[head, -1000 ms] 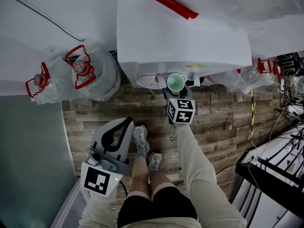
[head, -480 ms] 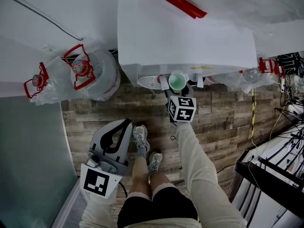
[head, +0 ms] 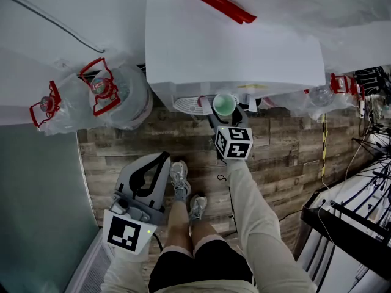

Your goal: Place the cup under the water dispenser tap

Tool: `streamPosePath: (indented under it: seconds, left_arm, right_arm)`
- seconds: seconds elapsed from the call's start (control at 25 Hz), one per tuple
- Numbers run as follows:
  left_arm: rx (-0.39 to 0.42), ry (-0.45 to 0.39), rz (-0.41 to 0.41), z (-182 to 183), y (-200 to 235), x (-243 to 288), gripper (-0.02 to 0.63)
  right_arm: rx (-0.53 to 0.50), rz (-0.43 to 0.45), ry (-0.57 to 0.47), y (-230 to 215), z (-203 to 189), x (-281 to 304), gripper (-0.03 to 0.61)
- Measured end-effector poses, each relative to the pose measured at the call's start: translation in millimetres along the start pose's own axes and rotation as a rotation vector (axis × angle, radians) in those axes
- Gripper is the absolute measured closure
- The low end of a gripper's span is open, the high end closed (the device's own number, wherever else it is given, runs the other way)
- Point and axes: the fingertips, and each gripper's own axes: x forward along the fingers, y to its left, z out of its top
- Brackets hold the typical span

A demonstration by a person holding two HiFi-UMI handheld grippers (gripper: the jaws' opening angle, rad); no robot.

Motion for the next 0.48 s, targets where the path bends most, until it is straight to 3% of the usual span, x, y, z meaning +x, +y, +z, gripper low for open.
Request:
streamPosePath:
  seconds: [0.48]
  left_arm:
    - [0.022, -0.038, -0.019, 24, -23, 2, 0.609]
  right_arm:
    - [0.021, 0.074, -0.108, 23, 32, -61, 0.225]
